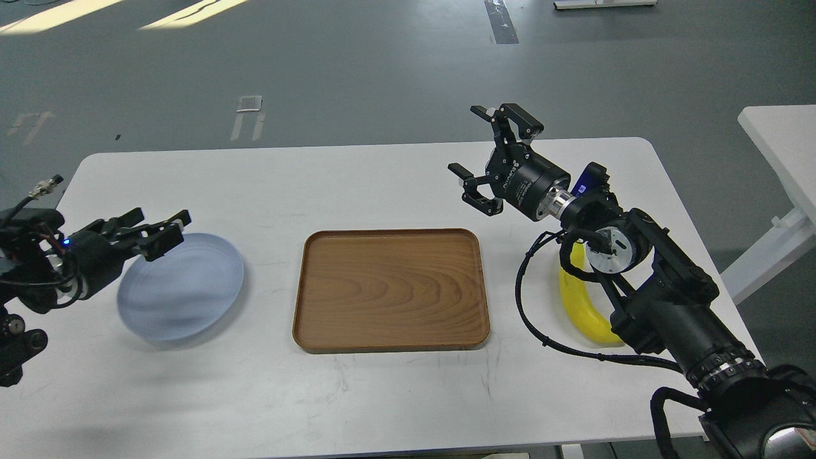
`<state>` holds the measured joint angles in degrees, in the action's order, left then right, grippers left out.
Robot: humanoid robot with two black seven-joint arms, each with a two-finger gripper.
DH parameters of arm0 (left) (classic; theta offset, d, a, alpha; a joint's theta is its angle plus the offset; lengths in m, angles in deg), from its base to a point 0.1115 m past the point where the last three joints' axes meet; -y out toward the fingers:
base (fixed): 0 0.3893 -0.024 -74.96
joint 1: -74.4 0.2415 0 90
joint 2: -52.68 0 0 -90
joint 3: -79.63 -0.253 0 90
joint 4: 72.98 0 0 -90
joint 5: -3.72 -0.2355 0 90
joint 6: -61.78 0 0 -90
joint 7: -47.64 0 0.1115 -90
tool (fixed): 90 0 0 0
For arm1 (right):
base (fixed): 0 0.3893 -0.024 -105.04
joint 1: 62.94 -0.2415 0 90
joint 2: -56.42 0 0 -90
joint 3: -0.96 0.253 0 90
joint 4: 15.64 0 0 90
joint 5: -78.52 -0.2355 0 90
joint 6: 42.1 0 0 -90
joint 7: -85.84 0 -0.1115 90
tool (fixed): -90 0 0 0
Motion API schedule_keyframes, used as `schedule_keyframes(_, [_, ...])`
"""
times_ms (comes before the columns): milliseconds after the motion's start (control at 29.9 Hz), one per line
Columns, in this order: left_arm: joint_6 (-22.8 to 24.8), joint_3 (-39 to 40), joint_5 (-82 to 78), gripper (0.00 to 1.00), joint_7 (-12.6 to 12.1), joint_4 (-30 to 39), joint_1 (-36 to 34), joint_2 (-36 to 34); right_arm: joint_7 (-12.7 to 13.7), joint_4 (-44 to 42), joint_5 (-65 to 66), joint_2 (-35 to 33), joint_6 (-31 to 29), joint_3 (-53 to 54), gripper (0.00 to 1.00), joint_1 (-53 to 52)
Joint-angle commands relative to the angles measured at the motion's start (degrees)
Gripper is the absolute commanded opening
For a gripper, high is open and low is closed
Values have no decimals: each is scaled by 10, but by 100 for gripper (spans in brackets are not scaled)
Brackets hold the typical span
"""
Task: Place banana on plate with both arms
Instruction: 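Grasp the rim of the light blue plate with the left gripper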
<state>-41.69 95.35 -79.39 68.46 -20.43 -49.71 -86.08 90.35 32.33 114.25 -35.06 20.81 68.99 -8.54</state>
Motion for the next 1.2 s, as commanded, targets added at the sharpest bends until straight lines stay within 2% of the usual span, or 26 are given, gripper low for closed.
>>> schedule_keyframes(0, [-18, -11, 10, 98, 8, -68, 3, 1, -1, 0, 0, 2, 0, -1, 100, 4])
schedule_keyframes(368, [-46, -11, 29, 97, 22, -62, 77, 4, -1, 1, -1, 2, 0, -2, 100, 4])
schedule_keyframes(802, [-53, -31, 54, 96, 24, -64, 87, 27, -1, 0, 0, 2, -1, -6, 100, 6])
schedule_keyframes(970, [-53, -31, 54, 86, 24, -67, 87, 29, -1, 1, 0, 2, -1, -6, 100, 11])
schedule_keyframes(1036, [-53, -31, 53, 74, 23, -68, 88, 28, -1, 1, 0, 2, -1, -6, 100, 11])
schedule_keyframes(1070, [-52, -31, 54, 71, 23, -69, 88, 28, -1, 1, 0, 2, -1, -6, 100, 11])
schedule_keyframes(1170, [-51, -31, 54, 69, 23, -72, 89, 25, -1, 2, 0, 2, -1, -6, 100, 12])
